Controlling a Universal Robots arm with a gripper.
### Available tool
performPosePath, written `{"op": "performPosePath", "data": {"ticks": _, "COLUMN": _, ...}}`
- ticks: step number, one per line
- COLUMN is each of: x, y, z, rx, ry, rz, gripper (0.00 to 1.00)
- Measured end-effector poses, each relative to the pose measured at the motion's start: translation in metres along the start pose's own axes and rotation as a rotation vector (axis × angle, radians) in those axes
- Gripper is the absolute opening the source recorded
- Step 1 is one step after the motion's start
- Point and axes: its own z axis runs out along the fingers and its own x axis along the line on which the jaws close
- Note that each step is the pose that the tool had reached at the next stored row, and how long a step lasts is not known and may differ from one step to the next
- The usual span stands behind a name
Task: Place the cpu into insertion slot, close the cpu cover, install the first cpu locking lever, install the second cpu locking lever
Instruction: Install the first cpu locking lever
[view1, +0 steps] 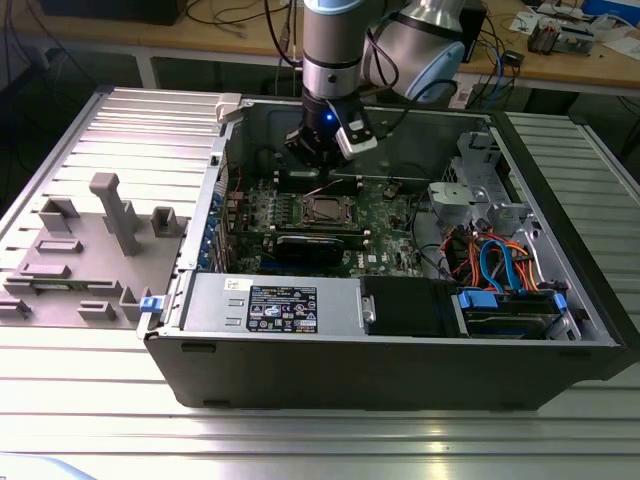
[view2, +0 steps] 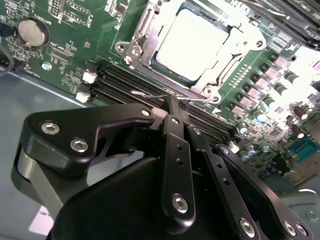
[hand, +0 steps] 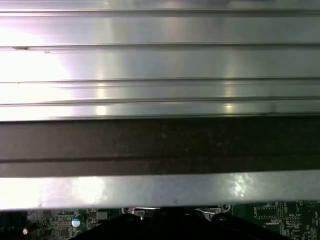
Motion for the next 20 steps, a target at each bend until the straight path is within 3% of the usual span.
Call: {"op": "performPosePath", "data": {"ticks": 20, "x": -0.0156, "y": 0.0025, "z": 0.0034, "rx": 0.0036, "ry": 0.0002, "rz": -0.002, "gripper": 0.11}}
